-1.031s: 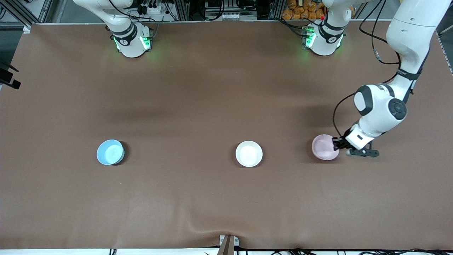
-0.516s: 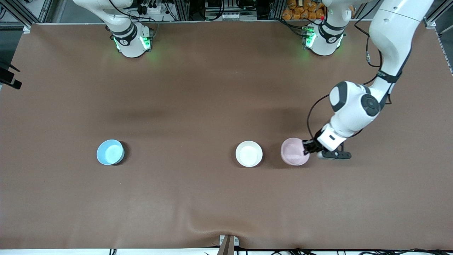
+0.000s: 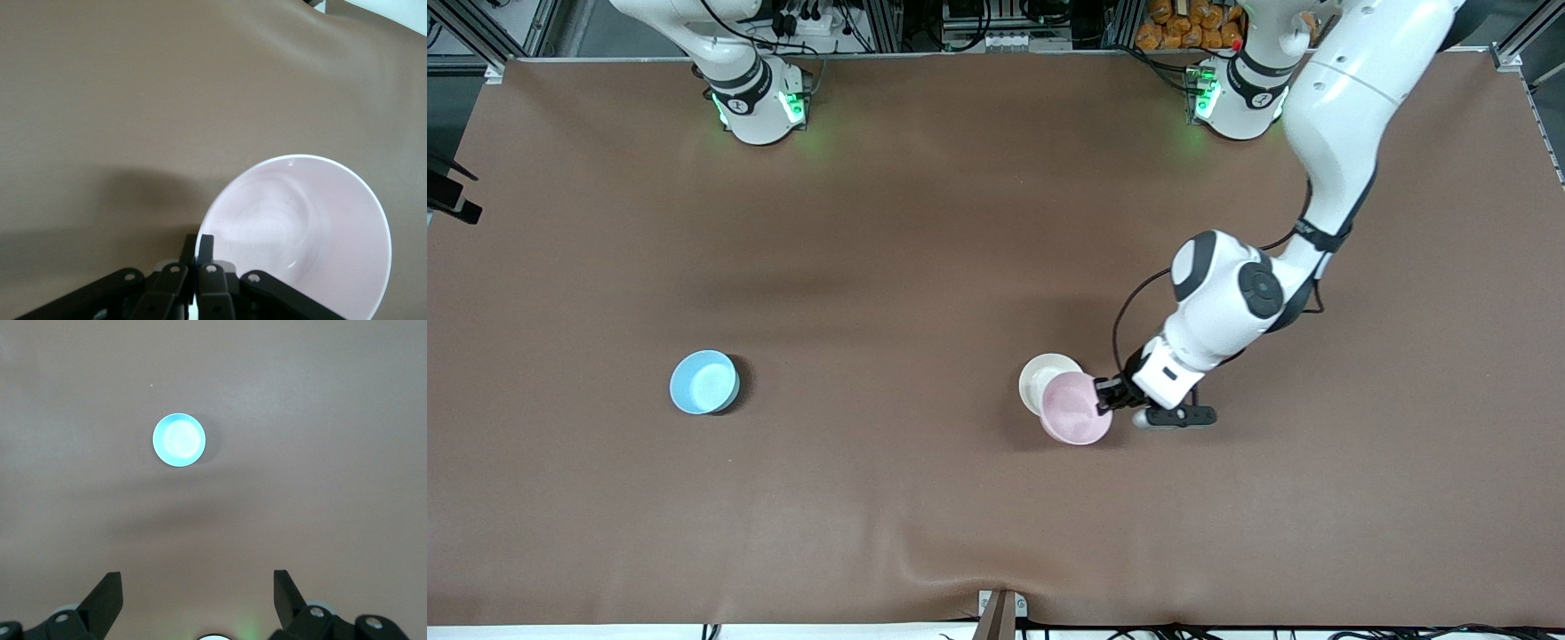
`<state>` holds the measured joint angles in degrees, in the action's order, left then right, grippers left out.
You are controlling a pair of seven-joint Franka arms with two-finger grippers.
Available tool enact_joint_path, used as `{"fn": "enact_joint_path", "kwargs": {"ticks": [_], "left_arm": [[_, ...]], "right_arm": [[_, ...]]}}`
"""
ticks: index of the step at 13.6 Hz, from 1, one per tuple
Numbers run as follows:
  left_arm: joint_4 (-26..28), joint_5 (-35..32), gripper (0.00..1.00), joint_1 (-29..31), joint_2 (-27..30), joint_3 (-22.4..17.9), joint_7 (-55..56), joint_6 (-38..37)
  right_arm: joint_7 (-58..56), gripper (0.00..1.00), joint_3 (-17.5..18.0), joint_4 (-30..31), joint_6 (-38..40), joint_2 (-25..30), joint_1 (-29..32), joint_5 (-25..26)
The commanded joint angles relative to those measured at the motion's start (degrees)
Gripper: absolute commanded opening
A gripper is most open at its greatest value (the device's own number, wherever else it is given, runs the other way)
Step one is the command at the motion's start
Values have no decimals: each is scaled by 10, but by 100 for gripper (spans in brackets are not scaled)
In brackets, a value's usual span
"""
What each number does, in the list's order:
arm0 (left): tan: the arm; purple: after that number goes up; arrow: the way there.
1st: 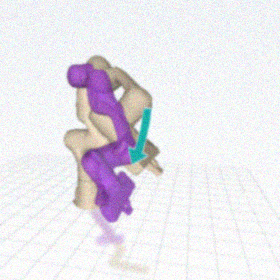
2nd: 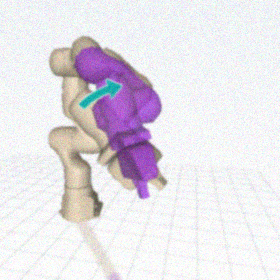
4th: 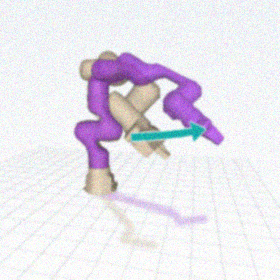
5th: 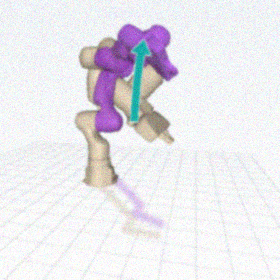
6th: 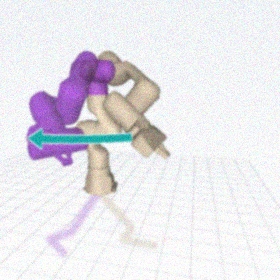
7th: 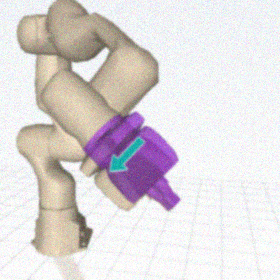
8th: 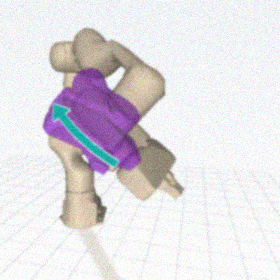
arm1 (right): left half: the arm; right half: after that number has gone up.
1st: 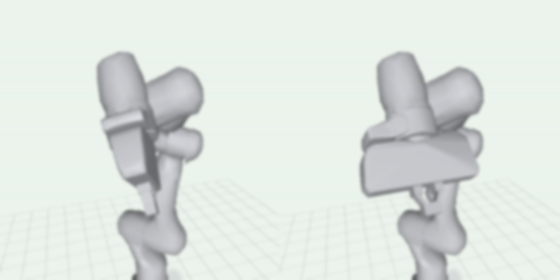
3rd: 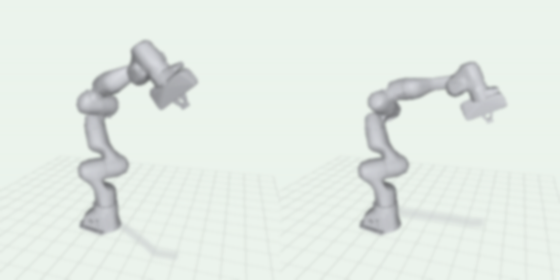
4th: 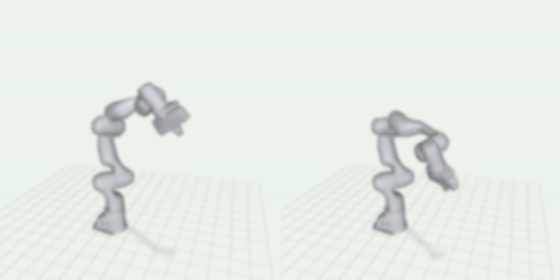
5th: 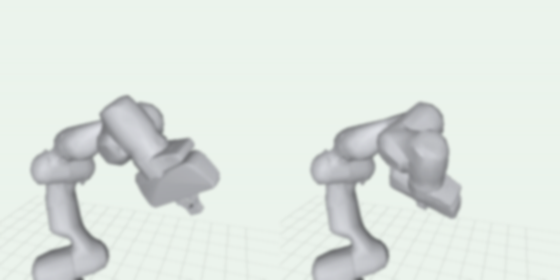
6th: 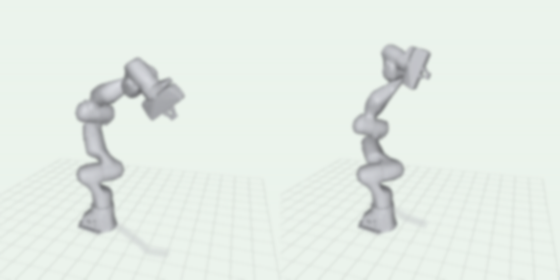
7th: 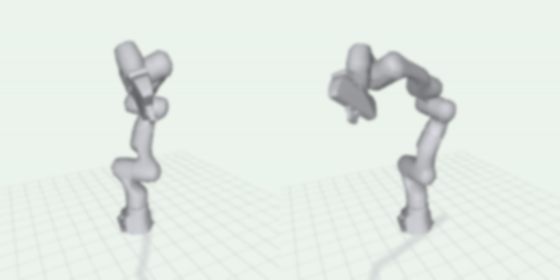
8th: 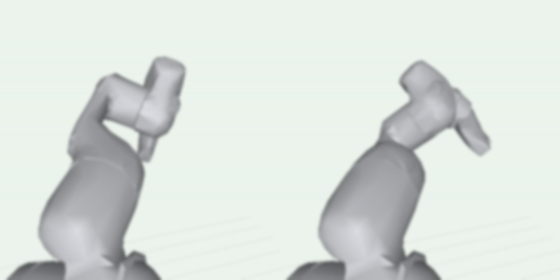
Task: Stack pink and blue bowls on white bowl
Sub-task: 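Carry the pink bowl with the left gripper over the white bowl, then lower the pink bowl into the white bowl and open the left gripper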
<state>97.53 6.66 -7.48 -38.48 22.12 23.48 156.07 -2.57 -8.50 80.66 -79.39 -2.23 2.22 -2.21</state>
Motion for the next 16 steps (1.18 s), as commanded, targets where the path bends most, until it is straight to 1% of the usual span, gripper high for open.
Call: {"fn": "enact_joint_path", "kwargs": {"ticks": [1,2,4,6,8,12,16], "left_arm": [[-15,4,0,-62,-4,-58,10,-6],[-5,0,0,-65,0,-65,9,-18],[-1,-31,0,-67,2,-65,11,-30],[1,-33,0,-77,-2,-66,12,-31],[12,-41,0,-77,10,-66,12,-58],[13,-50,0,-81,13,-66,12,-96],[7,-50,0,-85,10,-66,17,-98]], "right_arm": [[-2,100,-1,-9,5,-3,0,-4],[-2,100,-1,-9,5,-3,0,-4],[-2,100,-1,-9,5,-3,1,-4],[-2,100,-1,-9,5,-3,1,-4],[-2,100,-1,-9,5,-3,1,-4],[-2,100,-1,-9,5,-3,1,-4],[-2,100,-1,-9,2,-12,-2,-4]]}}
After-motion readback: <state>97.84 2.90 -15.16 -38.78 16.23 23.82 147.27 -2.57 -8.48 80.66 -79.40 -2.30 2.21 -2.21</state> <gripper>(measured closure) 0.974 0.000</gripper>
